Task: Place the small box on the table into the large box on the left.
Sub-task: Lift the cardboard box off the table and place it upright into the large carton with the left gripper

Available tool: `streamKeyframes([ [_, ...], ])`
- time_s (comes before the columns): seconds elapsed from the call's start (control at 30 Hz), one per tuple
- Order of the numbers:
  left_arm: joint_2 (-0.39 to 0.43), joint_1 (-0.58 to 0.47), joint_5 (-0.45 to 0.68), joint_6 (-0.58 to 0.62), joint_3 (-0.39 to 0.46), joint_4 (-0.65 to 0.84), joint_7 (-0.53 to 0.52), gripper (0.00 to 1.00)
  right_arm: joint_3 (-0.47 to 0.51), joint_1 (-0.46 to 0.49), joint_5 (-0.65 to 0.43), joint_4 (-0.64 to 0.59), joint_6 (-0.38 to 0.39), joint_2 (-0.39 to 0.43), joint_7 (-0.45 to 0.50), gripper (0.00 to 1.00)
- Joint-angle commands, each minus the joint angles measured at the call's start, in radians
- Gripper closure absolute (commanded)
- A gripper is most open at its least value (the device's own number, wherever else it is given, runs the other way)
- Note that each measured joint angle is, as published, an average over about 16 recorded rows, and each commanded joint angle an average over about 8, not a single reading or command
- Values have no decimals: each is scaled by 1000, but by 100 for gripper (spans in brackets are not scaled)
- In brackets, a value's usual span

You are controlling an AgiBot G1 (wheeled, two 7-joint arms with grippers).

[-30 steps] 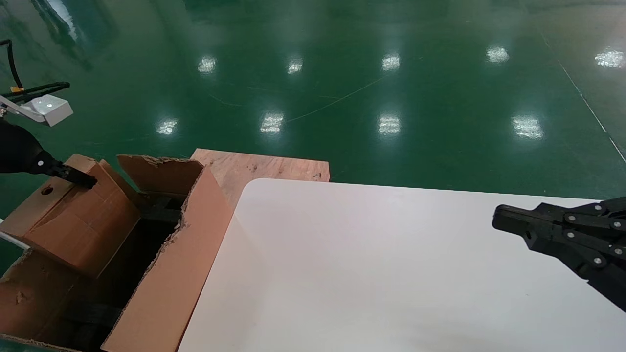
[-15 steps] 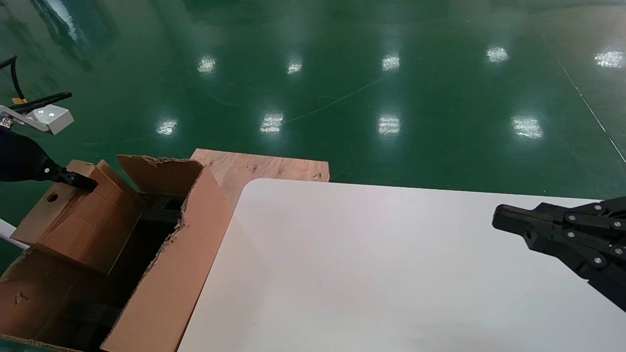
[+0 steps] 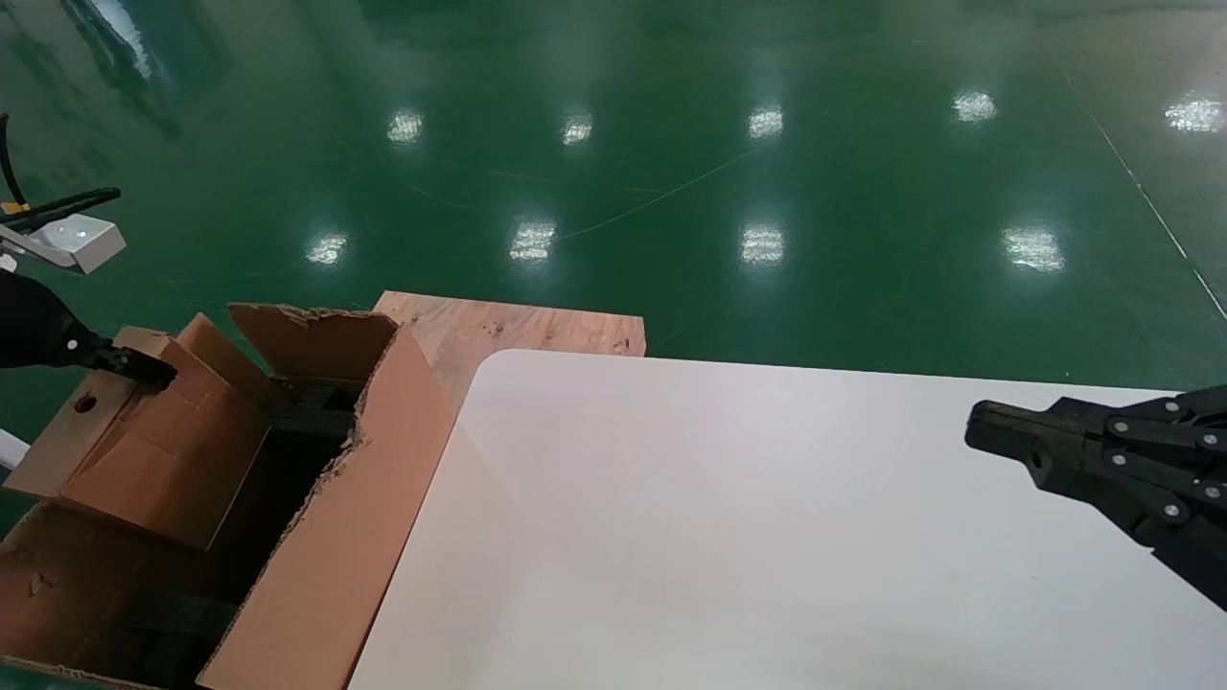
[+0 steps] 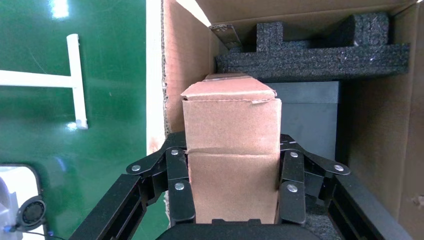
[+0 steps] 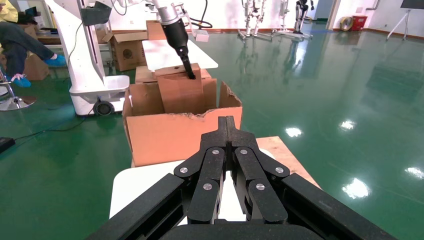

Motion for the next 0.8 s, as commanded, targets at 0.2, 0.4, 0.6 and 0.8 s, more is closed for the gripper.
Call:
streamKeyframes([
  [0.2,-4,-48,-2,32,-1,-10,-11,100,0,0,0,0,0,0,0,100],
  [0.4,-8,-59,5,55,4,-14,-7,100,0,0,0,0,0,0,0,100],
  [0.6,-15,-56,13,64,10,-13,-8,100,0,0,0,0,0,0,0,100],
  [0.8,-21,-43,21,59,15,-12,-9,100,0,0,0,0,0,0,0,100],
])
